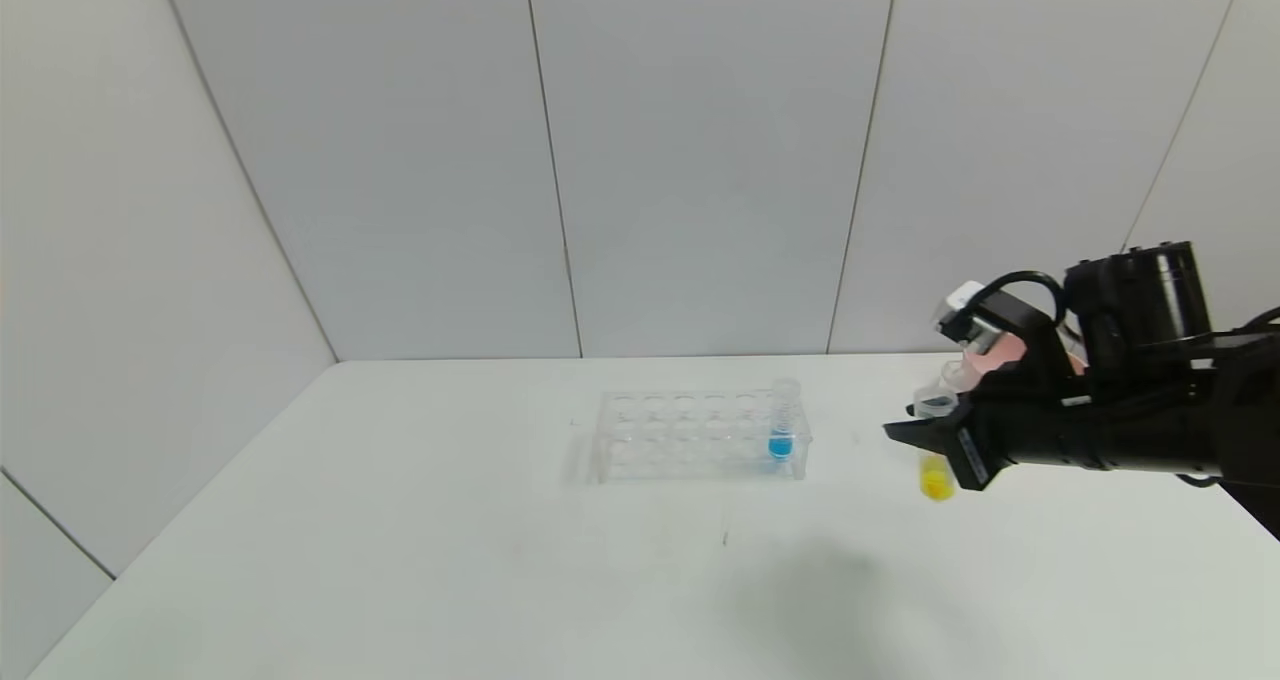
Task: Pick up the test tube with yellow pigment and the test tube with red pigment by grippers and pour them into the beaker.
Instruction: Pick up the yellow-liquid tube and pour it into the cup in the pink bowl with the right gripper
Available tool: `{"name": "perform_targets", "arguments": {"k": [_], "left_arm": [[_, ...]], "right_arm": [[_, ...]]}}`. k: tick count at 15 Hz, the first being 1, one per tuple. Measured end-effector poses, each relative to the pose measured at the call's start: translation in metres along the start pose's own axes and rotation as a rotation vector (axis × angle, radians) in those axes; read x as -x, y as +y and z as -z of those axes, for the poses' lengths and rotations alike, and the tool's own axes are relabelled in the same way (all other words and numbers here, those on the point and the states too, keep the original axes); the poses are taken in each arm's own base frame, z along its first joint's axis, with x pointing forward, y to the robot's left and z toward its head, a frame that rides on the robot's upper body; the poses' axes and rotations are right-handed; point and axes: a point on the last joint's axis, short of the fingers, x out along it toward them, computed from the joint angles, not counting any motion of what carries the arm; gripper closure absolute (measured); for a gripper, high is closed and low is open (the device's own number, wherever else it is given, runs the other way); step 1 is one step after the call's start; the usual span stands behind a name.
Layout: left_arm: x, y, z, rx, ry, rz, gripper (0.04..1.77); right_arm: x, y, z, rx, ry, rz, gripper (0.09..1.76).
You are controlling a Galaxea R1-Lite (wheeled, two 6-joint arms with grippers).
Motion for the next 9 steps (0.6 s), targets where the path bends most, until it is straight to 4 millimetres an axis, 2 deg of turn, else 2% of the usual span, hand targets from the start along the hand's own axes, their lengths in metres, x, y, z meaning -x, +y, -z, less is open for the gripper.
{"name": "perform_targets", "arguments": {"k": [5, 9], "left_arm": [[0.000, 0.000, 0.000, 0.000, 0.000, 0.000, 0.09], [0.000, 0.000, 0.000, 0.000, 0.000, 0.000, 0.09]], "right_arm": [[0.042, -0.044, 0.026, 0.066, 0.044, 0.007, 1.27], [0.059, -0.080, 0.030, 0.100, 0.119, 0.054, 1.27]]}}
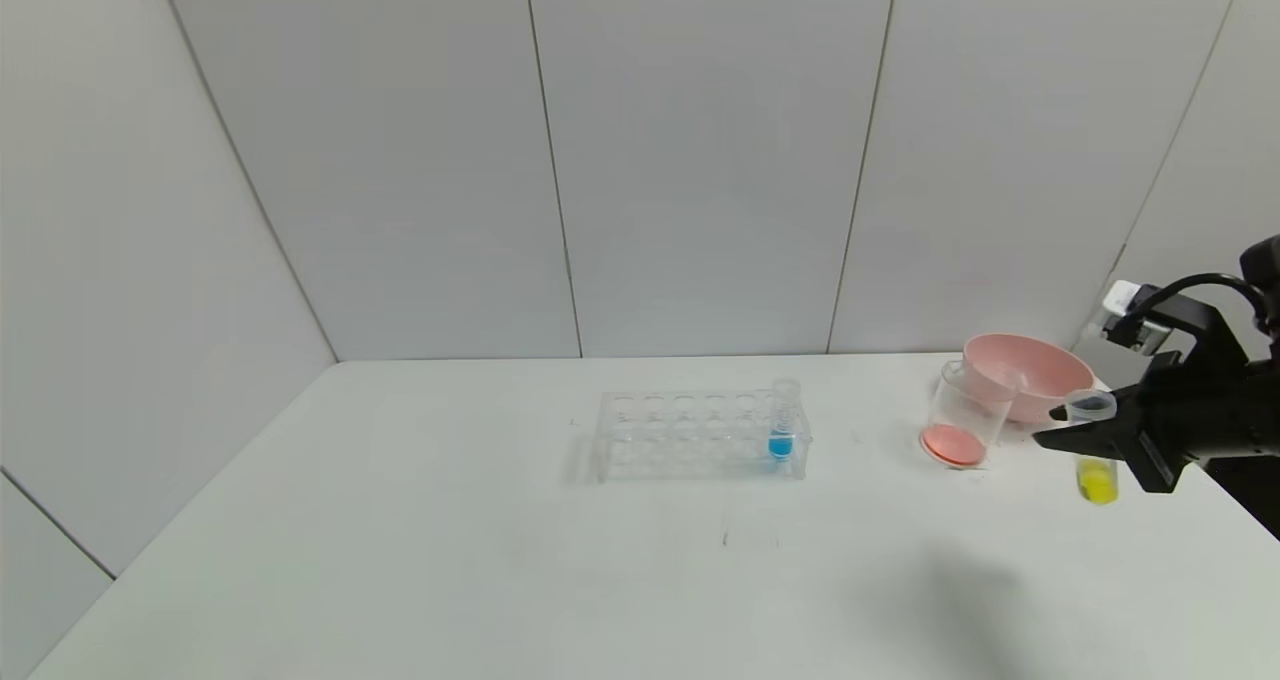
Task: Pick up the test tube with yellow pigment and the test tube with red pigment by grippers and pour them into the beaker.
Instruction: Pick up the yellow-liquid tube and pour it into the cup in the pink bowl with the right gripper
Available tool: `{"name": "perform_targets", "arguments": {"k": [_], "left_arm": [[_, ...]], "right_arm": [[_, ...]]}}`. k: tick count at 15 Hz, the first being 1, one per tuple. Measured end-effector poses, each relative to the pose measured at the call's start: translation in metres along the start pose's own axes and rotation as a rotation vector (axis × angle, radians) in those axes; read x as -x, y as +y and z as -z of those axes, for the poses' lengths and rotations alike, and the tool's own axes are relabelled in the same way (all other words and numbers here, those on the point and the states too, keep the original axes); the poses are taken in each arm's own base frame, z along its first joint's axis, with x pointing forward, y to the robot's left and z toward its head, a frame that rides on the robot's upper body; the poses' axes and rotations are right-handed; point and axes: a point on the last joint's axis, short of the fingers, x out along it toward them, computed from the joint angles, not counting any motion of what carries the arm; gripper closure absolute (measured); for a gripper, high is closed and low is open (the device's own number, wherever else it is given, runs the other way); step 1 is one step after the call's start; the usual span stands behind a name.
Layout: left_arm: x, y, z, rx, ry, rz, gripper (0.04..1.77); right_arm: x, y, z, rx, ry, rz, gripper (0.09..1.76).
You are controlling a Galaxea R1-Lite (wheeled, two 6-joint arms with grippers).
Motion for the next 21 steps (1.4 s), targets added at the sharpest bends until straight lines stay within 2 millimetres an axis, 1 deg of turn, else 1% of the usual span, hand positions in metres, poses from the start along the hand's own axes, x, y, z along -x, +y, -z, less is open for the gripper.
{"name": "perform_targets", "arguments": {"k": [3, 5, 9, 12, 14, 16, 21], "left_arm": [[0.000, 0.000, 0.000, 0.000, 0.000, 0.000, 0.09], [0.000, 0.000, 0.000, 0.000, 0.000, 0.000, 0.09], [0.000, 0.000, 0.000, 0.000, 0.000, 0.000, 0.09], [0.000, 0.000, 0.000, 0.000, 0.000, 0.000, 0.09], [0.000, 0.000, 0.000, 0.000, 0.000, 0.000, 0.09], [0.000, 0.000, 0.000, 0.000, 0.000, 0.000, 0.09], [0.000, 0.000, 0.000, 0.000, 0.000, 0.000, 0.09]], "right_arm": [[0.002, -0.026, -0.004, 0.016, 0.058, -0.004, 1.27], [-0.004, -0.041, -0.010, 0.036, 0.072, -0.002, 1.27], [-0.022, -0.069, -0.020, 0.042, 0.098, -0.010, 1.27], [-0.037, -0.086, -0.024, 0.033, 0.147, -0.002, 1.27], [-0.048, -0.094, -0.027, 0.049, 0.198, 0.000, 1.27], [-0.054, -0.099, -0.032, 0.069, 0.241, -0.004, 1.27], [-0.075, -0.101, -0.038, 0.175, 0.313, 0.023, 1.27]]}}
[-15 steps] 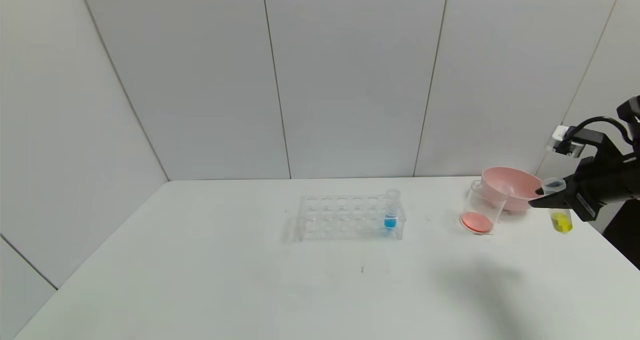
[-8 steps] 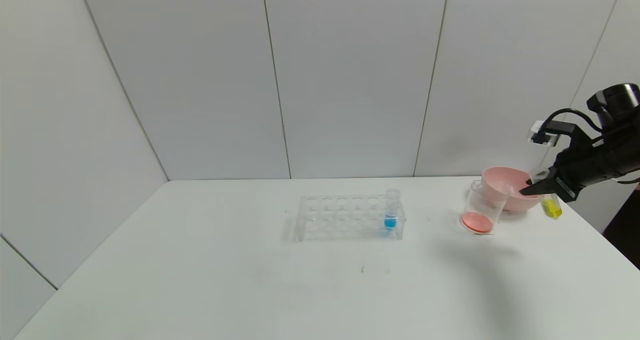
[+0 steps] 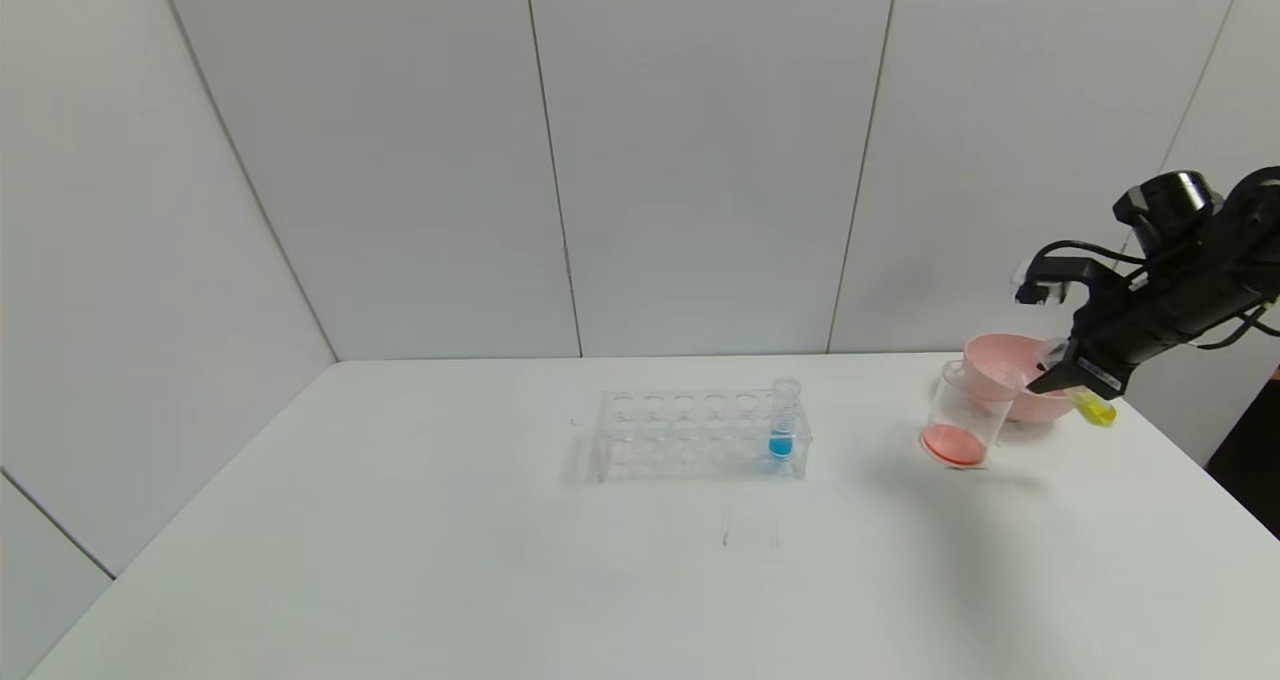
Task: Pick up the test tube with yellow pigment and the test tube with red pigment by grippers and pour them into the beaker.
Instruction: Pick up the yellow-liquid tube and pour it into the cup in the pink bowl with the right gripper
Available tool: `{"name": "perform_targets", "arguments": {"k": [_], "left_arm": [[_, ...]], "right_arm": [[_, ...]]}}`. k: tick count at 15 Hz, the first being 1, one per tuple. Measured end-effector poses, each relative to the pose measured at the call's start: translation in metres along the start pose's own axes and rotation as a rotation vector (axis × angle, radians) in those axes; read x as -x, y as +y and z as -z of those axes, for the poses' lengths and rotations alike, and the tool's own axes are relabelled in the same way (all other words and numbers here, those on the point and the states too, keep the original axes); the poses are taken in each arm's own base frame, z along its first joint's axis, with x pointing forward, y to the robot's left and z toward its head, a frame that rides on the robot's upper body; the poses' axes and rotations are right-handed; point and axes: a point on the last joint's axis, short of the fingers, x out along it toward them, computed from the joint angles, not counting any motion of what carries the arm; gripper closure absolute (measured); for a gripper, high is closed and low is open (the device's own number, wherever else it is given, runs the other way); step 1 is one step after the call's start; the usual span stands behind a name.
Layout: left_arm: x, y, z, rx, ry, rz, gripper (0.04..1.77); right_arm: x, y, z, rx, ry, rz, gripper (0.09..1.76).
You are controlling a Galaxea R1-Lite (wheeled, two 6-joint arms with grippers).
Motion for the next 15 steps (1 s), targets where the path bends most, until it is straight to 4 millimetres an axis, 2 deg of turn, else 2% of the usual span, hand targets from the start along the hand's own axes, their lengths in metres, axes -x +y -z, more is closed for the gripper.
{"name": "perform_targets", "arguments": {"k": [4, 15], "left_arm": [[0.000, 0.000, 0.000, 0.000, 0.000, 0.000, 0.09], [0.000, 0.000, 0.000, 0.000, 0.000, 0.000, 0.09]], "right_arm": [[-0.010, 0.001, -0.008, 0.053, 0.049, 0.057, 1.27], [-0.014, 0.010, -0.021, 0.146, 0.176, 0.146, 1.27]]}}
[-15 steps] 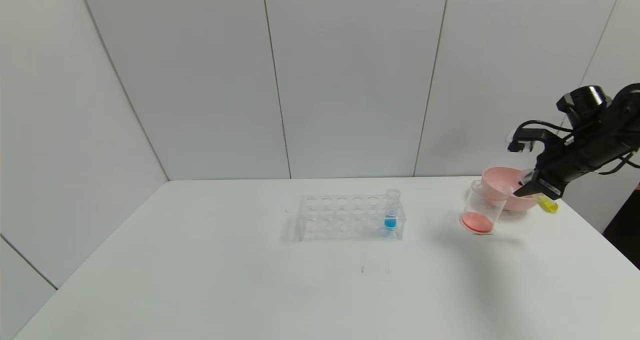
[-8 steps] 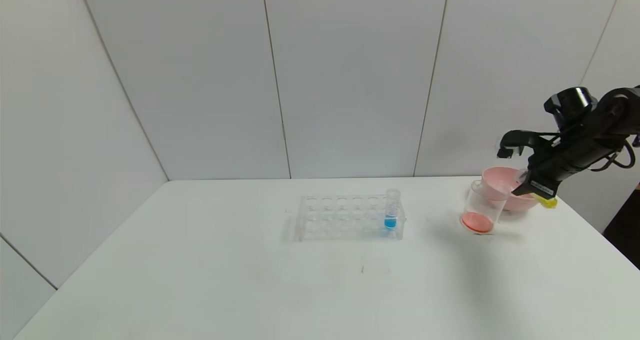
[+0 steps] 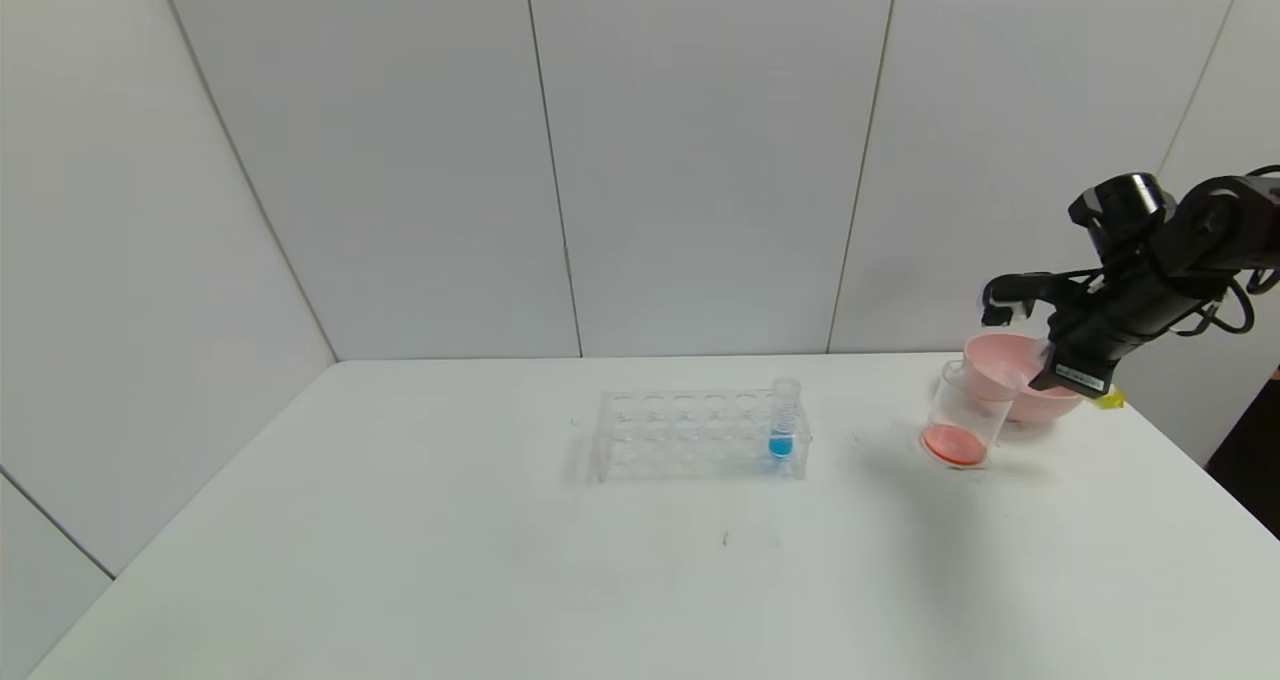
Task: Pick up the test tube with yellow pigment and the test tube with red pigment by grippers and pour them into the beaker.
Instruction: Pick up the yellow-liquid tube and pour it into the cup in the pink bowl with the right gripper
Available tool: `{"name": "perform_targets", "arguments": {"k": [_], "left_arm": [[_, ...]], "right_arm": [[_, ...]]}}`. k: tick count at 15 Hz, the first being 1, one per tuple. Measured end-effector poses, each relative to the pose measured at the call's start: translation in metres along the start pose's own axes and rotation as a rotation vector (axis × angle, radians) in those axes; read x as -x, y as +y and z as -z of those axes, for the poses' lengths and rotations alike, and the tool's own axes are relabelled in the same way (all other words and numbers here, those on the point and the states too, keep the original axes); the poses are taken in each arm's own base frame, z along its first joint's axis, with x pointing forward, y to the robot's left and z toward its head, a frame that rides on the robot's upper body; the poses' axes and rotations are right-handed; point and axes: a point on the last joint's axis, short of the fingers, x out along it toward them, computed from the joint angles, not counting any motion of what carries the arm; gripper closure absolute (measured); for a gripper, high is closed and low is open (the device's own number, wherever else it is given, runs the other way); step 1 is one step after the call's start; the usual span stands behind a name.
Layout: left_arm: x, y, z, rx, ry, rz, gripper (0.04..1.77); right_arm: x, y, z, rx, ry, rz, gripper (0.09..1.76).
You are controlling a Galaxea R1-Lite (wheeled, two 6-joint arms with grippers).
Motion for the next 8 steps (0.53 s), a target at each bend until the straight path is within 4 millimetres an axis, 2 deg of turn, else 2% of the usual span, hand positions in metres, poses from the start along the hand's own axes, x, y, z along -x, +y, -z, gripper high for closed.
{"name": "perform_targets", "arguments": {"k": [8], "left_arm": [[0.000, 0.000, 0.000, 0.000, 0.000, 0.000, 0.09]], "right_arm": [[-0.006, 0.012, -0.017, 0.062, 0.089, 0.031, 1.27]]}}
